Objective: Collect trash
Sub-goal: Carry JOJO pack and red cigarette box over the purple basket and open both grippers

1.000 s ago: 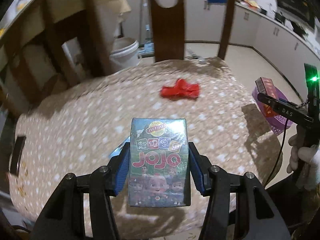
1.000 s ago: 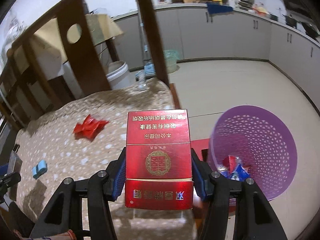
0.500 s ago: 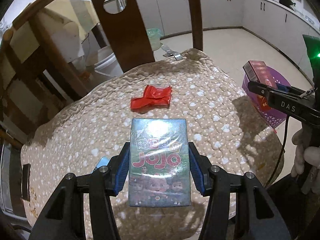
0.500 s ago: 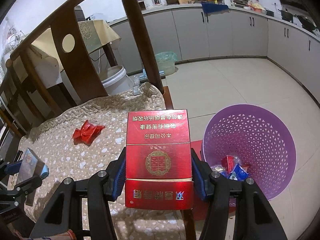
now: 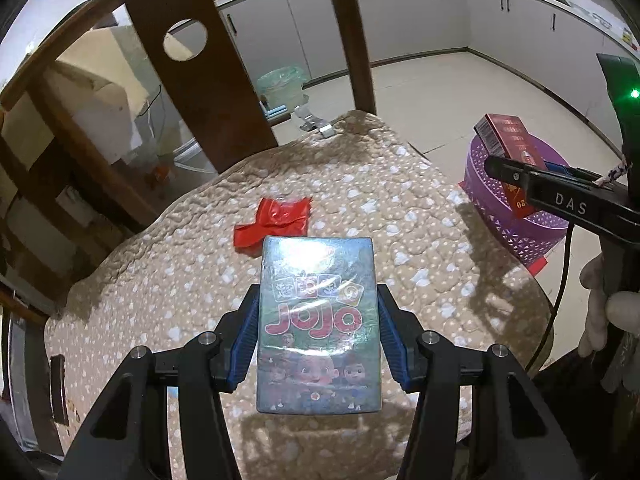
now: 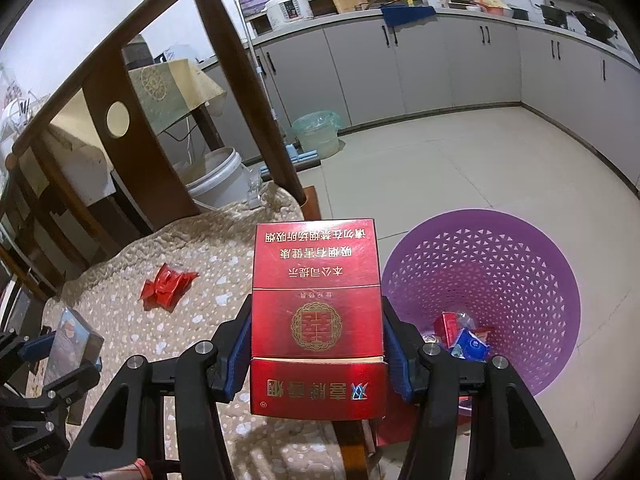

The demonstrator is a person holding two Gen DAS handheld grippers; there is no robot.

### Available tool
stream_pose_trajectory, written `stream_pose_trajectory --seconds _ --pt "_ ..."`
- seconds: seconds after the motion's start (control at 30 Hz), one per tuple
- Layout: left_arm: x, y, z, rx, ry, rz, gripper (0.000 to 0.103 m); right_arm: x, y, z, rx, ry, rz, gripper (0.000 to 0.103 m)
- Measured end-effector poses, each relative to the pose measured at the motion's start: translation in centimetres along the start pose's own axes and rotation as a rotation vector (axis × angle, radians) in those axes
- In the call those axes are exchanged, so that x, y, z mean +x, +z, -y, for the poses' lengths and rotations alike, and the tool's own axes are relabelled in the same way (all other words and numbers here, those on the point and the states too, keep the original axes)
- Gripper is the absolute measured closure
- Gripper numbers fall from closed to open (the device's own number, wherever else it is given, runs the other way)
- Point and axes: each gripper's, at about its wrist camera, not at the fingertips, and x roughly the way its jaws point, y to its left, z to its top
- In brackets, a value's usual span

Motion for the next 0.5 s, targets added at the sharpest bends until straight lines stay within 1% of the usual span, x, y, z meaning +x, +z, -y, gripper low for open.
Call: stream_pose_trajectory --seconds 0.27,0.5 --pt "0.3 1.0 1.8 0.044 -0.015 0.012 0.049 -0.8 0.7 2.4 0.069 -0.016 0.023 0.042" --pt "1.1 2.0 4.0 0.078 -0.039 0.018 0.049 -1.5 1.2 5.5 0.147 -0.042 0.044 0.042"
